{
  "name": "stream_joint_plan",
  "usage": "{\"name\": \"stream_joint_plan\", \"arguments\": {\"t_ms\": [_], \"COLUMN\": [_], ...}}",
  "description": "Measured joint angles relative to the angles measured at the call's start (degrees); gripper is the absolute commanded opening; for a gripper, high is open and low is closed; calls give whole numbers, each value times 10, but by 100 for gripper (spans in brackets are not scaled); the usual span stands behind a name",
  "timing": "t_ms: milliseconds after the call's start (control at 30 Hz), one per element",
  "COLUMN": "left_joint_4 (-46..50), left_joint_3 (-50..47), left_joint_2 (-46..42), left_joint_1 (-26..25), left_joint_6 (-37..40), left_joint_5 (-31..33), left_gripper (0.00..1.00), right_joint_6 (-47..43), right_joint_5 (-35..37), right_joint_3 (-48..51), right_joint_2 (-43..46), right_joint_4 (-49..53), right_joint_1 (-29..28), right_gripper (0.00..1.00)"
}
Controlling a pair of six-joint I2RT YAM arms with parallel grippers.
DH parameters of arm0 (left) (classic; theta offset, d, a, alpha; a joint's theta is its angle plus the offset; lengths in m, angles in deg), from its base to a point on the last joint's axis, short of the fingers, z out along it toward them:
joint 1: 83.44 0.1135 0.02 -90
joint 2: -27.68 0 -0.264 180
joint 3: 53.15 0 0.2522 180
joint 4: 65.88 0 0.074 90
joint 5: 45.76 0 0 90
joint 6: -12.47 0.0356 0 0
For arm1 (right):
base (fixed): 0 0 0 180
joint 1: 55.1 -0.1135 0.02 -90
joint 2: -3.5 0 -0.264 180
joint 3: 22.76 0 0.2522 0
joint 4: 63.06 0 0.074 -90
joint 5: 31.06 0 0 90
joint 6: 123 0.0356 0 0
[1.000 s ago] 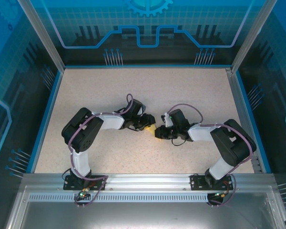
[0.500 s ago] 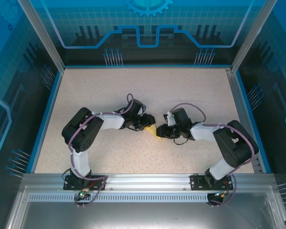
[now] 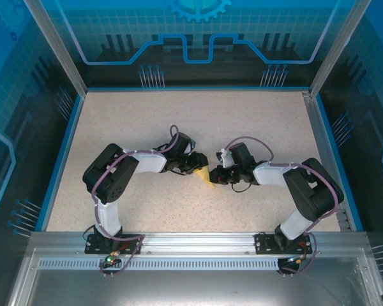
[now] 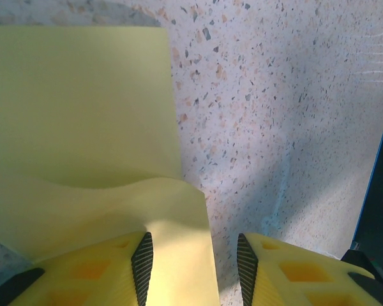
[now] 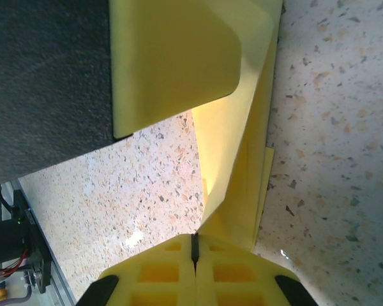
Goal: Fold a paper plane with a square sheet of paper (pick it up from the middle)
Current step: Fold the wing for the fifth time at the center of the table.
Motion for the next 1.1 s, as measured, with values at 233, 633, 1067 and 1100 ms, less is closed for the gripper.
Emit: {"name": "stream_joint_plan", "arguments": {"t_ms": [233, 633, 1067, 1100], "left_joint_4": [7, 8, 11, 12], "left_joint_3": [0, 0, 0, 0], "left_joint_2": [0, 0, -4, -5], "left_joint_1": [-4, -6, -6, -5], "left_joint_6": [-1, -3, -4, -4], "left_joint_5": [-5, -12, -17, -17], "left_gripper": [42, 43, 46, 47], "right_joint_6": [-41, -73, -83, -84], "right_joint_5": [-22, -70, -77, -76], "right_joint_3": [21, 31, 30, 28], "right_joint_2": [-5, -40, -30, -24], "right_joint_4": [-15, -39, -22, -12], "right_joint_1": [2, 12, 15, 15], "right_gripper": [1, 4, 14, 14]}}
